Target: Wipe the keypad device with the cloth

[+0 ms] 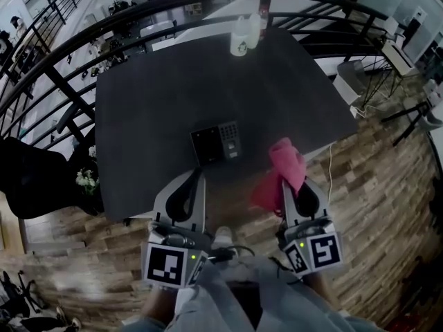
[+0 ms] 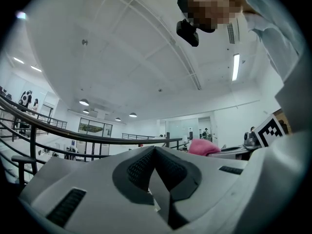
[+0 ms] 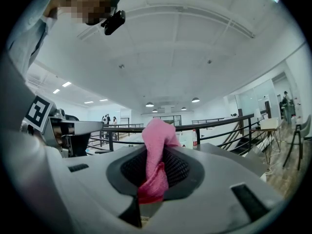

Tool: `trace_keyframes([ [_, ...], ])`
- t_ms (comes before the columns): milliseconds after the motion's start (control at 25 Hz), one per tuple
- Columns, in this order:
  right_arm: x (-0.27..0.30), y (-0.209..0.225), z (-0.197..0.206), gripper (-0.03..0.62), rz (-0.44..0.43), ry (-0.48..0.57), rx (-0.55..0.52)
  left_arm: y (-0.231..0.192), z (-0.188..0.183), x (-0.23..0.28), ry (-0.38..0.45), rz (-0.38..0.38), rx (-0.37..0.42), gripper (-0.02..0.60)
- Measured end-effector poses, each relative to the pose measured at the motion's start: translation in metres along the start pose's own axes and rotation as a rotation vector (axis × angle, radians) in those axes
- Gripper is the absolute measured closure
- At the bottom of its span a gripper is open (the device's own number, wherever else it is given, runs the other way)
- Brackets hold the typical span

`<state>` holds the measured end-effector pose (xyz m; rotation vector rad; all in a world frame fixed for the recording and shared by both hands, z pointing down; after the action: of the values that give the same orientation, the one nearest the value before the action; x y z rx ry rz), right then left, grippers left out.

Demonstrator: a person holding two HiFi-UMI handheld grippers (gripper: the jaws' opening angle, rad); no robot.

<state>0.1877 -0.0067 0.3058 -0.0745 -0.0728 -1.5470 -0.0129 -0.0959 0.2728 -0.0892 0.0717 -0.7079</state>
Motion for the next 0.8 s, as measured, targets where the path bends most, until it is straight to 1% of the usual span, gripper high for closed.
trace_keyframes([
  [120,0.017,0.002,0.003,0.523,-0.013,-0.005,0.004,-0.011,0.000,0.010,0.014,-0.020,0.001,0.578],
  [280,0.038,-0.001,0.006,0.523,-0.037,-0.007,0.002,-0.025,0.005,0.016,-0.001,-0.046,-0.022,0.578],
  [360,0.047,-0.001,0.008,0.523,-0.049,-0.009,-0.002,-0.031,0.005,0.018,0.002,-0.058,-0.017,0.578],
  [520,0.061,0.000,0.012,0.523,-0.063,-0.028,-0.016,-0.039,0.006,0.017,0.003,-0.086,-0.012,0.578],
  [800,0.083,-0.004,0.016,0.523,-0.094,-0.057,-0.055,-0.053,0.009,0.006,-0.001,-0.147,-0.033,0.578],
])
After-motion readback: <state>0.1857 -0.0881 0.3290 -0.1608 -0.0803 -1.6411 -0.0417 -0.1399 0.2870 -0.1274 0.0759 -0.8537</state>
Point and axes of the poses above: the fingertips, and each gripper's own axes: x forward along the fingers, y to its right, z out of its underside, the point moved 6 cm from there along -x, backward along the fingers, and after that the axes turned 4 degrees about -x, right-handed, at the moved point
